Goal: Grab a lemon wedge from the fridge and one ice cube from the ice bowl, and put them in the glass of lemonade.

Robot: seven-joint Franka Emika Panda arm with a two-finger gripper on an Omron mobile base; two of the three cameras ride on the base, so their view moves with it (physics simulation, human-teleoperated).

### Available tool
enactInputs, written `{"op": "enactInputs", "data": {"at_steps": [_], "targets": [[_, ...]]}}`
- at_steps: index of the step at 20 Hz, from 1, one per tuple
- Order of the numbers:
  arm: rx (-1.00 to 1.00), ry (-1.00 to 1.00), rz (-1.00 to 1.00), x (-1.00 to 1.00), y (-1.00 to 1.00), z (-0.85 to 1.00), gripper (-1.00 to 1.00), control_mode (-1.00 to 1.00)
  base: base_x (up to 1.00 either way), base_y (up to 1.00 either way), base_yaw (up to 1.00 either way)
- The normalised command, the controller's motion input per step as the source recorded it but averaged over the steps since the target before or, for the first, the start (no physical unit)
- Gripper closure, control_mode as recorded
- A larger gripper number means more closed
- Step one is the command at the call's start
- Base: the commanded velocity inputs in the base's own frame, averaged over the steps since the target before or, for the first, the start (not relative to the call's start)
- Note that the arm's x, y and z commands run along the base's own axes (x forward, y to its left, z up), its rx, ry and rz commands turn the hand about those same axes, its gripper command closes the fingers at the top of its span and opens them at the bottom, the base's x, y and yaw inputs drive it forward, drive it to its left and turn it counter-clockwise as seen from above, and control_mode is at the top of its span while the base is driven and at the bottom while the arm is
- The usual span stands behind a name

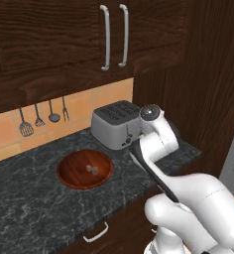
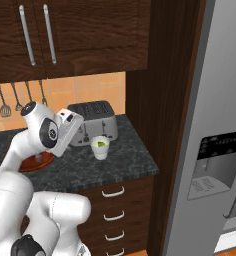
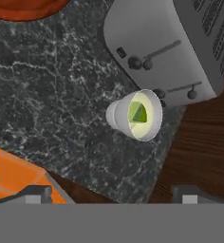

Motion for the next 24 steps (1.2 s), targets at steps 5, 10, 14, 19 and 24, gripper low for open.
{"op": "enactInputs", "data": {"at_steps": [5,10,14,19,24], "targets": [[0.52,-0.16,-0.23,-0.04,0.02,-0.12,-1.00,-1.00,0.00,0.00,0.00],[0.48,-0.10,-0.21,-0.27,0.17,-0.01,-1.00,-1.00,0.00,0.00,0.00],[0.45,0.01,-0.21,-0.39,0.37,-0.03,-1.00,-1.00,0.00,0.00,0.00],[0.33,0.18,-0.16,-0.28,0.55,-0.09,-1.00,-1.00,0.00,0.00,0.00],[0.05,0.24,-0.01,-0.13,0.59,-0.04,-1.00,-1.00,0.00,0.00,0.00]]}}
